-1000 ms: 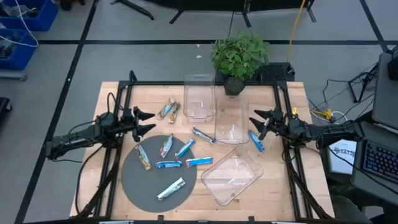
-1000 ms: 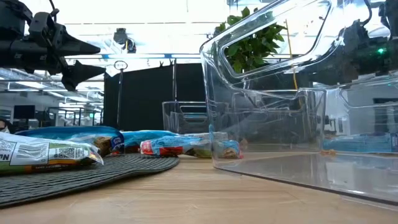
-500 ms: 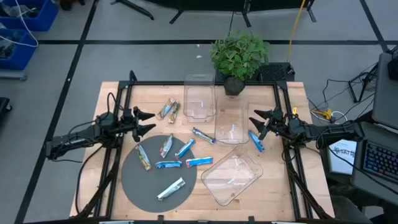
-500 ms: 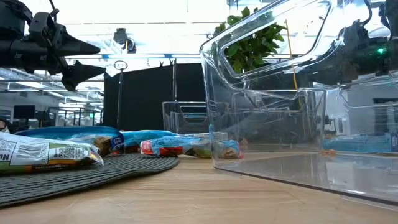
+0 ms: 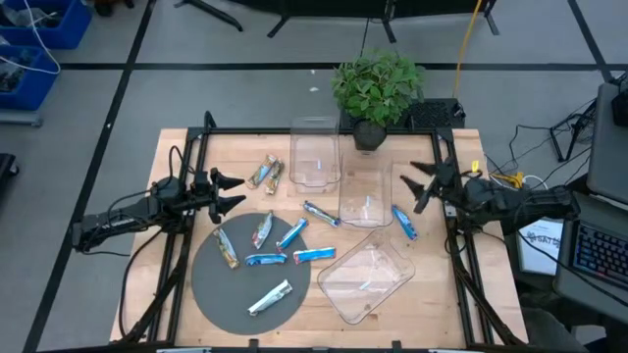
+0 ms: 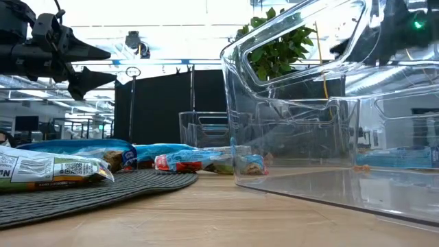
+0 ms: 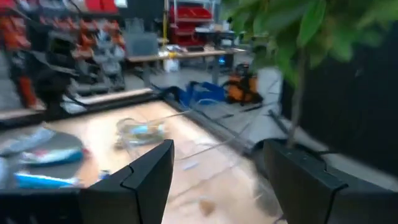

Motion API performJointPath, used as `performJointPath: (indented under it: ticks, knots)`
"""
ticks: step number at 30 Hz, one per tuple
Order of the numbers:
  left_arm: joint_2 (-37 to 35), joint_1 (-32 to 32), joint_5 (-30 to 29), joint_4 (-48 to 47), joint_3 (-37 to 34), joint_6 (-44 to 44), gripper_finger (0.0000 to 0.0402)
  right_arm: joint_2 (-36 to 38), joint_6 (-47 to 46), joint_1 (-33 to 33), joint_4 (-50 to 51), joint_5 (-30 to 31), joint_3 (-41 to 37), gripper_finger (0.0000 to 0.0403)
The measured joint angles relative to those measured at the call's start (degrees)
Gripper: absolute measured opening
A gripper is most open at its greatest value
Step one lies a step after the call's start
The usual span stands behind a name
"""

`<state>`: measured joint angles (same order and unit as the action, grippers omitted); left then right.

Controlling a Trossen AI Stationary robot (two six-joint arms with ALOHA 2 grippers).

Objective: Pick and place Granola Bars by type
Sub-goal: Put the blue granola bar into the bottom transparent bin

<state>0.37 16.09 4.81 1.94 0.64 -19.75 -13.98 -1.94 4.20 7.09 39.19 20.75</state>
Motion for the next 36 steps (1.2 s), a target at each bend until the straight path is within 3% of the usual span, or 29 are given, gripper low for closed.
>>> performJointPath:
  ticks: [9,18,22,32,36]
  knots:
    - [0.0,0.0,0.0,-0.1,0.0,0.0,0.031,-15.0,3.6,0.0,13.0,4.4,25.8,0.0243]
    - [0.0,0.0,0.0,-0.1,0.0,0.0,0.031,-32.5,-7.2,0.0,37.8,4.3,51.5,0.0329]
    - [0.0,0.0,0.0,-0.1,0.0,0.0,0.031,-38.4,-12.0,0.0,45.9,4.4,60.0,0.0342]
    - [0.0,0.0,0.0,-0.1,0.0,0.0,0.031,-47.6,-30.4,0.0,60.6,3.7,67.5,0.0339]
    - [0.0,0.0,0.0,-0.1,0.0,0.0,0.031,-51.6,-44.1,-1.1,69.5,-2.8,67.7,0.0339]
